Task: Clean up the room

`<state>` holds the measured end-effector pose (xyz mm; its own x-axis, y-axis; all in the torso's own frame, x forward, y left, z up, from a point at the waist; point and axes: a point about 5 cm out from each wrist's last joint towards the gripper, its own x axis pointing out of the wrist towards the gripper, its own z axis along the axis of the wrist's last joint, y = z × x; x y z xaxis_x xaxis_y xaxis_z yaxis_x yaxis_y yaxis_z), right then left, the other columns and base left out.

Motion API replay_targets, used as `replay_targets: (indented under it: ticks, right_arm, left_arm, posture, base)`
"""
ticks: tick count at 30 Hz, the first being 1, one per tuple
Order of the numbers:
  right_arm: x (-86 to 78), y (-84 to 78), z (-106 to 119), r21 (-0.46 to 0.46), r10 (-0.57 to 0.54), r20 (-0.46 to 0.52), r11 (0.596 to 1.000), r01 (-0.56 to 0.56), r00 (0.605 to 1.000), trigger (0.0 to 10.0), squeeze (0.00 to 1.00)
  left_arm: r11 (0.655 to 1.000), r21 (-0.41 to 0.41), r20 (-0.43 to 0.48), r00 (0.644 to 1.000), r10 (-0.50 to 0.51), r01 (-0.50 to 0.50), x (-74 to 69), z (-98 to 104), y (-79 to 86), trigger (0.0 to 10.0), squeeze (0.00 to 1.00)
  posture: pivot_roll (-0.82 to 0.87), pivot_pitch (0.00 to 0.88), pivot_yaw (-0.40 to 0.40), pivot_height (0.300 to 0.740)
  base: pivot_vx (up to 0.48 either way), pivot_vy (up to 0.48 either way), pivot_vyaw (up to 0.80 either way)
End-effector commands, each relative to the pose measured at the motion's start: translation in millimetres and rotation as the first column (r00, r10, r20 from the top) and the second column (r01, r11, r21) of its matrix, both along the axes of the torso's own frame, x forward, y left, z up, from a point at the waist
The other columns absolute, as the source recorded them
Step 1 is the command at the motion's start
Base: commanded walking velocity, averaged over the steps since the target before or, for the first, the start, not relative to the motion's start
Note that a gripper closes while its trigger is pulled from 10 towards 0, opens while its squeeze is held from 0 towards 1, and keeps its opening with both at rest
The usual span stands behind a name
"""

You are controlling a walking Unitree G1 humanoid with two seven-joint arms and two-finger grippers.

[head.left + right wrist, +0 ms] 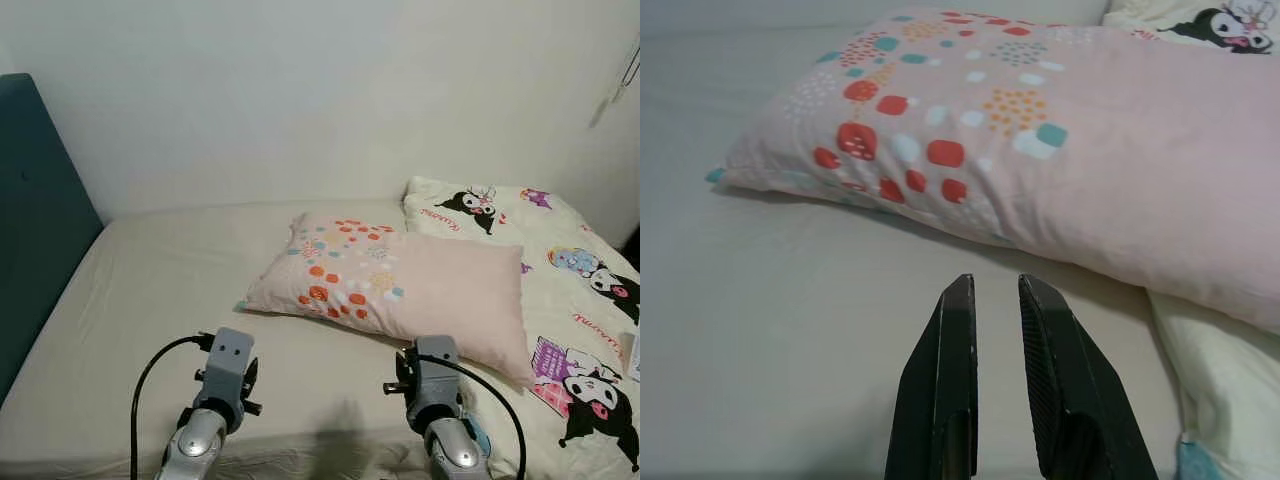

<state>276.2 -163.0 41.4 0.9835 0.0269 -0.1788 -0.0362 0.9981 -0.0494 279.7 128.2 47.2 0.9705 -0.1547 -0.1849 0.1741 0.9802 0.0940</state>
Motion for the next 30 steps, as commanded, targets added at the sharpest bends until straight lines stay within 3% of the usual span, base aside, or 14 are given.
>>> replay_targets:
  ticks: [1,7,12,26,30]
  right_arm:
    - [-1.1,1.0,-4,0.007,0.002,-0.026,1.000,-0.002,1.000,10.0,0.00]
    - [-1.6,0.2,-11,-0.013,-0.001,-0.086,1.000,0.000,0.996,10.0,0.00]
    - [0.2,-10.4,-13,-0.058,-0.053,-0.102,0.997,0.047,0.993,10.0,0.00]
    - [-0.6,-5.1,-13,-0.035,-0.026,-0.106,0.999,0.022,0.994,10.0,0.00]
    - [-1.5,-2.3,-13,-0.067,0.010,-0.101,0.998,-0.017,0.995,10.0,0.00]
  left_arm:
    - [1.000,0.015,-0.018,1.000,-0.015,0.015,-3.7,-4,-2.1,10.0,0.00]
    - [0.999,0.009,-0.022,0.999,-0.039,0.040,-3.8,-5,-4.2,10.0,0.00]
    - [0.999,0.011,-0.003,0.999,-0.034,0.034,-2.0,-2,-3.5,10.0,0.00]
    - [0.998,-0.023,0.011,0.998,-0.063,0.063,-5.5,0,-5.7,10.0,0.00]
    - [0.998,-0.030,0.015,0.998,-0.061,0.062,-7.2,-1,-6.4,10.0,0.00]
  posture:
    - [-0.03,0.059,-0.007,0.740]
    - [-0.03,0.061,-0.006,0.740]
    - [-0.03,0.056,-0.010,0.740]
    - [-0.03,0.051,-0.011,0.740]
    - [-0.04,0.049,-0.009,0.740]
  base:
    - [0.000,0.000,0.00]
    - [0.000,0.000,0.00]
    - [0.000,0.000,0.00]
    - [0.000,0.000,0.00]
    - [0.000,0.000,0.00]
